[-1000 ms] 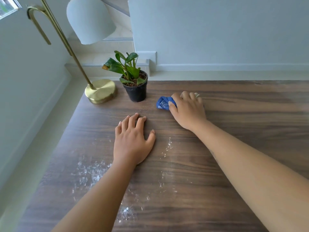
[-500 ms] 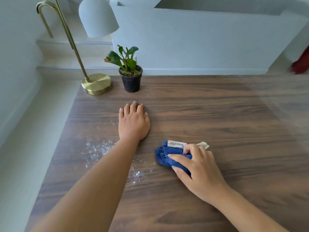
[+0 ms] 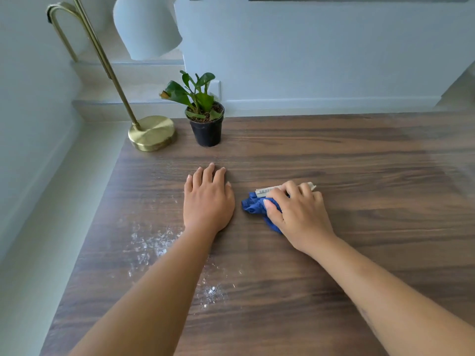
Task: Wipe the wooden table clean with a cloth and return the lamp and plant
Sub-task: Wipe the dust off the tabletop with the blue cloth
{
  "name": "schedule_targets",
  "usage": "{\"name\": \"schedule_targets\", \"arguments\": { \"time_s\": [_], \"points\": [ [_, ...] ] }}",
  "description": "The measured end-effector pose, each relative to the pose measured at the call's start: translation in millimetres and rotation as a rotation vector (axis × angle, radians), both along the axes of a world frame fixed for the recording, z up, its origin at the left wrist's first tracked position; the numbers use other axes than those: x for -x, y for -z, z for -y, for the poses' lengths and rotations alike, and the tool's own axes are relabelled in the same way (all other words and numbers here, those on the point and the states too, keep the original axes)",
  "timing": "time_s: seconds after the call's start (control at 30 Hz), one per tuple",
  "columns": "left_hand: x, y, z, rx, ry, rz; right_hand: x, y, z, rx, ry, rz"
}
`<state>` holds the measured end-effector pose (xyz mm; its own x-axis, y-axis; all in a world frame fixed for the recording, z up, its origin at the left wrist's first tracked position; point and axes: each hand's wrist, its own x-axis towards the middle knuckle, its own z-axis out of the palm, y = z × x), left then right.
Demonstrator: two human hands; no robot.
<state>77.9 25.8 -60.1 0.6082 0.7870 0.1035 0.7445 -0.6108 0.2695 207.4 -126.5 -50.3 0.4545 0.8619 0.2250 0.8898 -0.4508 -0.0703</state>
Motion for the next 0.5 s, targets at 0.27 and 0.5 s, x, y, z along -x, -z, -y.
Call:
{"name": "schedule_targets", "arguments": {
  "time_s": [0.27, 0.5],
  "points": [
    [-5.0, -0.4, -1.2, -0.009, -0.041, 0.010, -116.5, 16.3, -141.6, -0.039, 0.023, 0.031],
    [-4.9, -0.9, -1.4, -0.007, -0.065, 0.011, -163.7, 16.9, -227.4, -0.040, -0.012, 0.005]
  ]
}}
